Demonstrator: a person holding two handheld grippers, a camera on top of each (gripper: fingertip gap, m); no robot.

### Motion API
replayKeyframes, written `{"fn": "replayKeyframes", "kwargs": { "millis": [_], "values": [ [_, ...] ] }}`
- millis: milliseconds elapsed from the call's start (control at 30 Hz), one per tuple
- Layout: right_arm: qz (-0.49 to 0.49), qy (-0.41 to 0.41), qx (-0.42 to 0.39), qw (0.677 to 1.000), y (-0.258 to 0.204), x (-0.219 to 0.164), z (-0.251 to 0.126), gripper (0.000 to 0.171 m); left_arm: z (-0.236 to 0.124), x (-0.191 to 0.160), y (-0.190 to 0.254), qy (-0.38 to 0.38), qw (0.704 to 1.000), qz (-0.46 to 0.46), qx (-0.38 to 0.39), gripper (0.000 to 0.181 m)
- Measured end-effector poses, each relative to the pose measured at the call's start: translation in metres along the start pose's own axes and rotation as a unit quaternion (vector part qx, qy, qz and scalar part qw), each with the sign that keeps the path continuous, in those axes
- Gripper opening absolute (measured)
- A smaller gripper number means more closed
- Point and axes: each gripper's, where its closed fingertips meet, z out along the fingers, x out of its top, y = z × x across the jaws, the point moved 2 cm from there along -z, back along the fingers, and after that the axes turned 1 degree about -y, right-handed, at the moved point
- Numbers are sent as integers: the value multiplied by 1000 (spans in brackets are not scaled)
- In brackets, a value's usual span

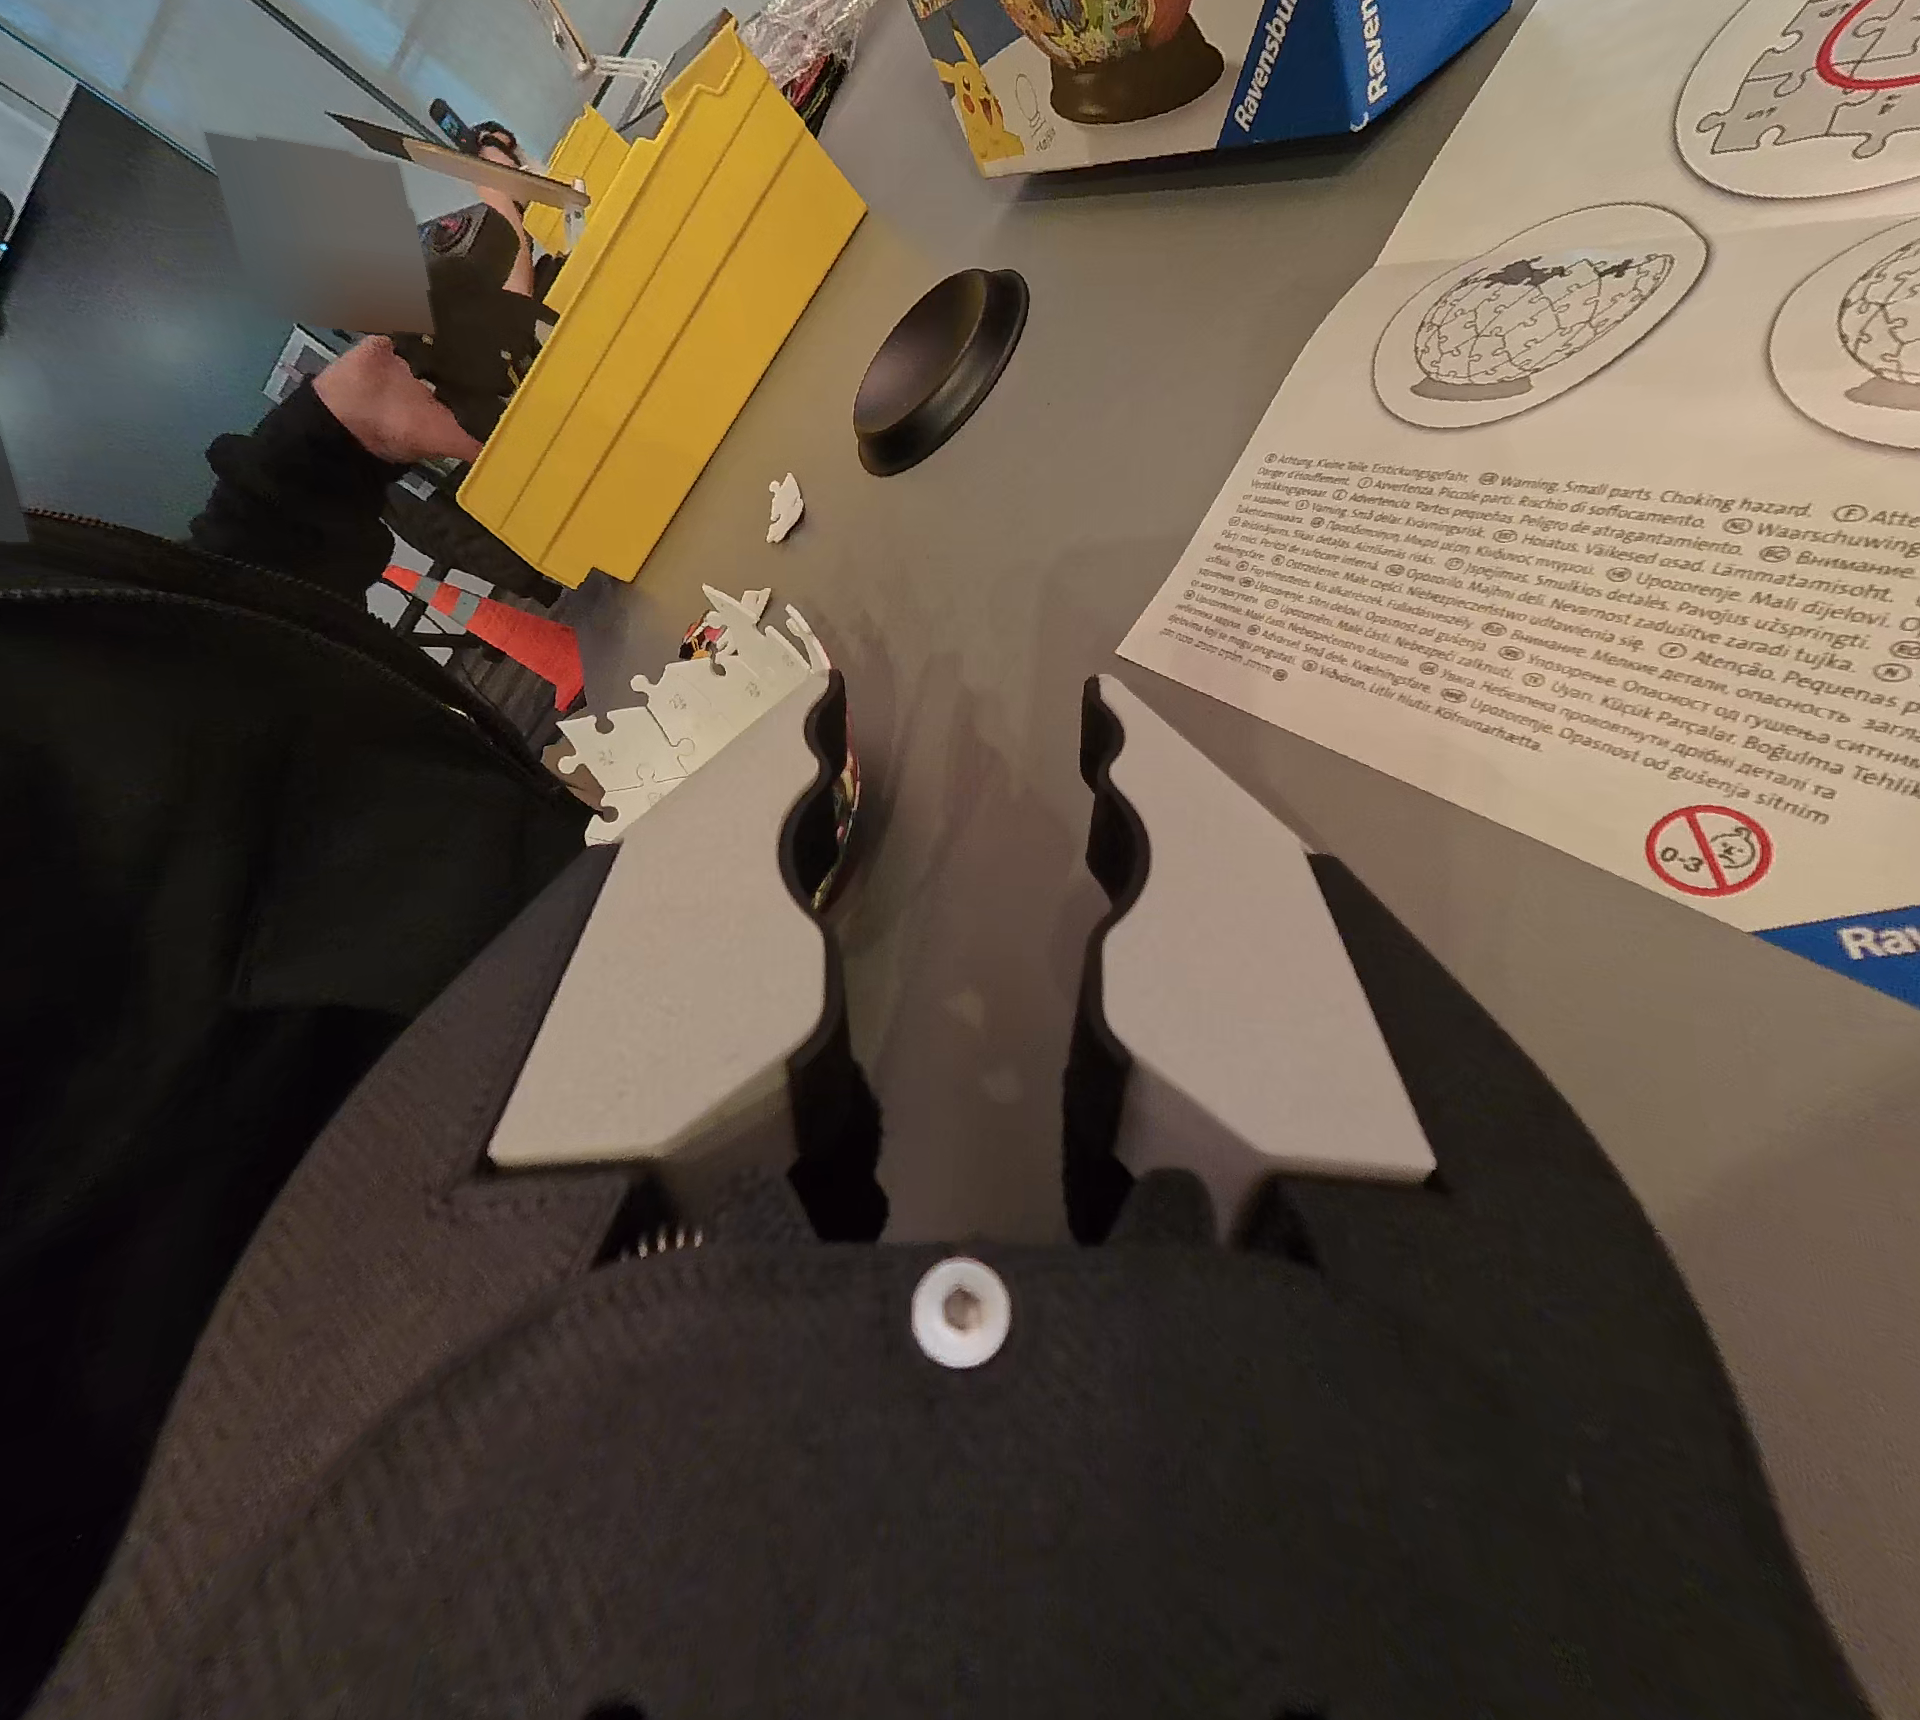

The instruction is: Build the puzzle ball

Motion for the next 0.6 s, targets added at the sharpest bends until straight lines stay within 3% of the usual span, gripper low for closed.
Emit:
{"fn": "replayKeyframes", "kwargs": {
  "millis": [200, 333, 600],
  "values": [
    [0, 0, 0, 1000, 0, 0, 0, 45, -11, -6, -13, 11, 1000, -22, 10, 65],
    [0, 0, 0, 1000, 0, 0, 0, 45, -9, -7, -5, 5, 1000, -11, -16, 72],
    [0, 0, 1, 1000, 0, 0, 0, 45, 1, -29, -10, -68, 998, -15, -3, 71]
  ]
}}
